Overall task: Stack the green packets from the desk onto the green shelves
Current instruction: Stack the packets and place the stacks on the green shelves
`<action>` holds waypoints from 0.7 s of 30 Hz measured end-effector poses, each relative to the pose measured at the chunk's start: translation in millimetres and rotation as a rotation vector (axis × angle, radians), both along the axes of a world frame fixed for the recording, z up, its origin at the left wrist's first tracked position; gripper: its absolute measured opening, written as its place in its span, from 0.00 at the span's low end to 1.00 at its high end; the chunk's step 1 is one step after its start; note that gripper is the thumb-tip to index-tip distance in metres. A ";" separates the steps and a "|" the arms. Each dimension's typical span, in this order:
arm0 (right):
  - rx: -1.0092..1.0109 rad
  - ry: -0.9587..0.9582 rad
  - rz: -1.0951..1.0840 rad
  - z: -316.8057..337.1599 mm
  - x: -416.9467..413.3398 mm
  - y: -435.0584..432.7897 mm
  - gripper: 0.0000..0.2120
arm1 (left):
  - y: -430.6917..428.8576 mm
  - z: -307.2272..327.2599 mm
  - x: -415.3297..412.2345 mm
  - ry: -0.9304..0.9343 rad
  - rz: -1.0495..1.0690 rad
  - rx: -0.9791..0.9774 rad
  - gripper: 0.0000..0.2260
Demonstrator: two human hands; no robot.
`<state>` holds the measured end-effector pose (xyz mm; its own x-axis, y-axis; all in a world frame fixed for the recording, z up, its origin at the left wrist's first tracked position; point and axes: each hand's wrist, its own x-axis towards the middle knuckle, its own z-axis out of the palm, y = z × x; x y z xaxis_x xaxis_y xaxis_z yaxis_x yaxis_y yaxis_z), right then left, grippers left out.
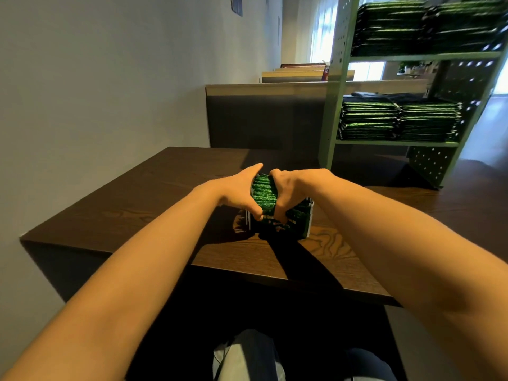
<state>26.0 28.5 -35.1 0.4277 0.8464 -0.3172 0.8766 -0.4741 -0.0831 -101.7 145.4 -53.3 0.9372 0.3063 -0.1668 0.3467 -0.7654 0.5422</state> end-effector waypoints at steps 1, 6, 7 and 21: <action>-0.002 -0.008 -0.003 -2.3 1.1 1.4 0.51 | -2.1 2.8 4.0 0.055 -0.023 0.081 0.56; -0.021 0.009 -0.015 -4.5 7.9 2.4 0.48 | -7.6 10.0 22.7 0.203 -0.110 0.264 0.49; -0.026 0.006 -0.011 -4.6 8.9 3.3 0.48 | -6.5 11.3 26.4 0.231 -0.120 0.295 0.49; 0.048 0.060 -0.023 -11.2 13.3 2.0 0.42 | -2.2 8.9 30.0 0.203 -0.049 0.210 0.48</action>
<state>39.3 30.4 -46.3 0.4285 0.8514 -0.3024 0.8582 -0.4882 -0.1586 -71.7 143.1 -44.4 0.9055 0.3092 -0.2905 0.3918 -0.8720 0.2934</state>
